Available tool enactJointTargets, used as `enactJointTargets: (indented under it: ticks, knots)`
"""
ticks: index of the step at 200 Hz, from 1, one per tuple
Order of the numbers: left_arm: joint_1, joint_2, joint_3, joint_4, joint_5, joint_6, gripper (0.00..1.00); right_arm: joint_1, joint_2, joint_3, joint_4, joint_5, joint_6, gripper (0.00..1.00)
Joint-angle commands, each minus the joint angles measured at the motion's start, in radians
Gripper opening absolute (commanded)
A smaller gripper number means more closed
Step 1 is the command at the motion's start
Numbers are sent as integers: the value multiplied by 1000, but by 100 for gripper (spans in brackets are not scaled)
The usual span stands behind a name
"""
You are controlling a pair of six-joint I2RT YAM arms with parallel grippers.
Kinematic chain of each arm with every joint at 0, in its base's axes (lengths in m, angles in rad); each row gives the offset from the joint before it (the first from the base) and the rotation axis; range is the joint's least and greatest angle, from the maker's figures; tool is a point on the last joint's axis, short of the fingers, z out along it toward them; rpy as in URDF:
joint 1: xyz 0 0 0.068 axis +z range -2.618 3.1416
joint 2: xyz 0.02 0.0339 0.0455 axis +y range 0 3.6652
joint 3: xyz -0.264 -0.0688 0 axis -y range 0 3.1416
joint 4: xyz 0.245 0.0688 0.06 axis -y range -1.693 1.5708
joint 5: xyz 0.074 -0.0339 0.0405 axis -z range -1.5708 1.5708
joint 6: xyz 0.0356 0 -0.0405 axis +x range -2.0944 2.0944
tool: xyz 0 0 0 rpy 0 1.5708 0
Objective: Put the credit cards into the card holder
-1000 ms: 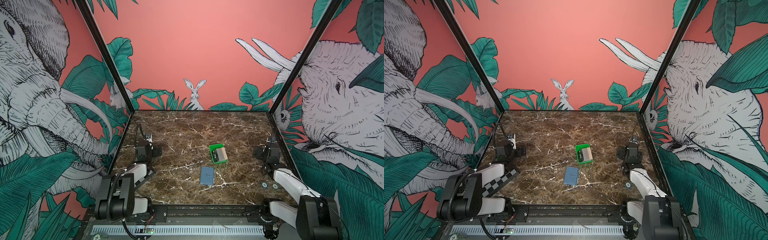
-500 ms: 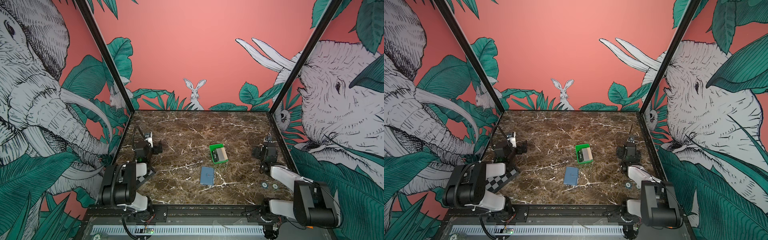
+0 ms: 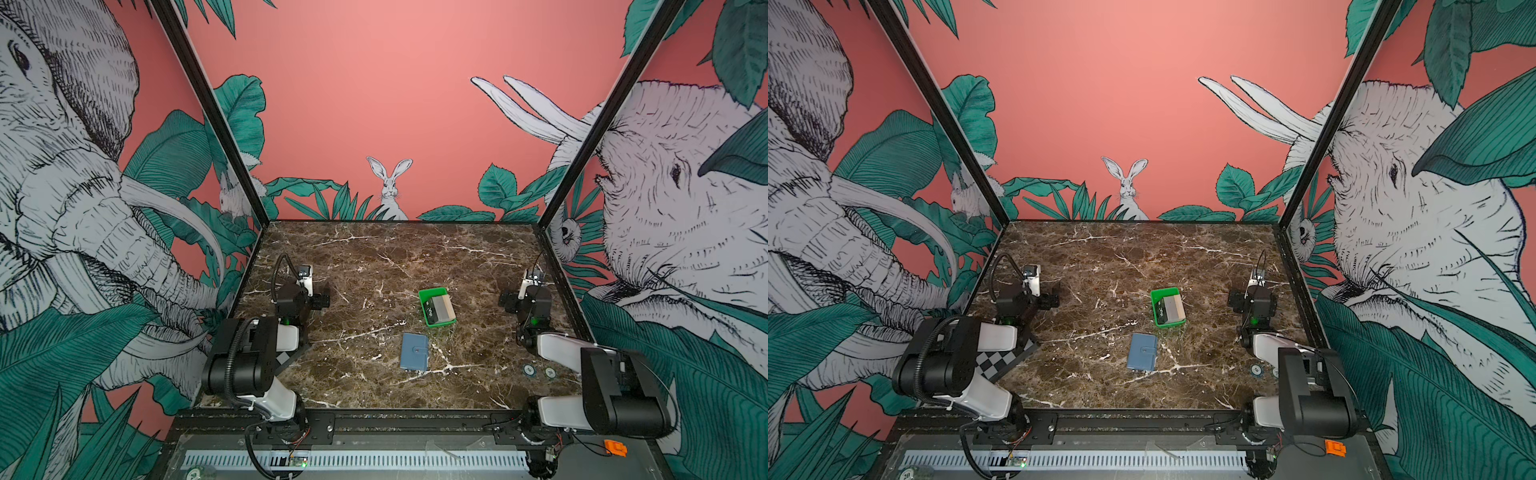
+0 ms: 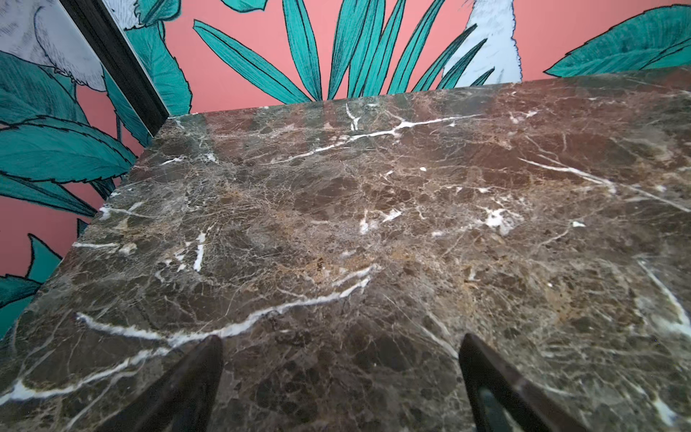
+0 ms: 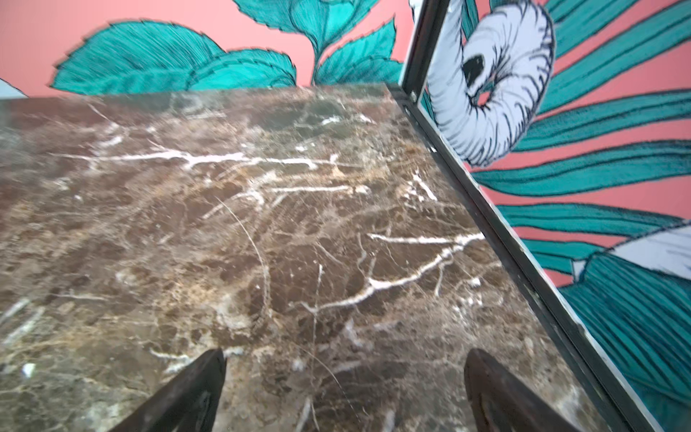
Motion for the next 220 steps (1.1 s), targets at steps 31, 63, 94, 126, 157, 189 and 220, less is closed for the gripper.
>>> enactJointTargets:
  ticks: [31,63,94,126,157,189,220]
  knots:
    - [-8,-20,13,-29,-29,25,99,1,155,-17,265,-79,-43,98]
    - [-7,-20,13,-26,-28,24,99,1,148,-7,232,-79,-45,98]
    - [-7,-20,13,-27,-28,25,99,4,141,-5,214,-71,-45,98]
    - [-6,-20,13,-27,-29,26,99,3,142,-5,217,-71,-46,98]
    - [-7,-20,13,-27,-29,24,99,4,140,-32,263,-306,-144,98]
    - [-7,-20,13,-27,-29,25,99,2,148,26,163,-238,-111,98]
    - [-6,-20,13,-27,-28,24,99,2,149,30,162,-229,-110,98]
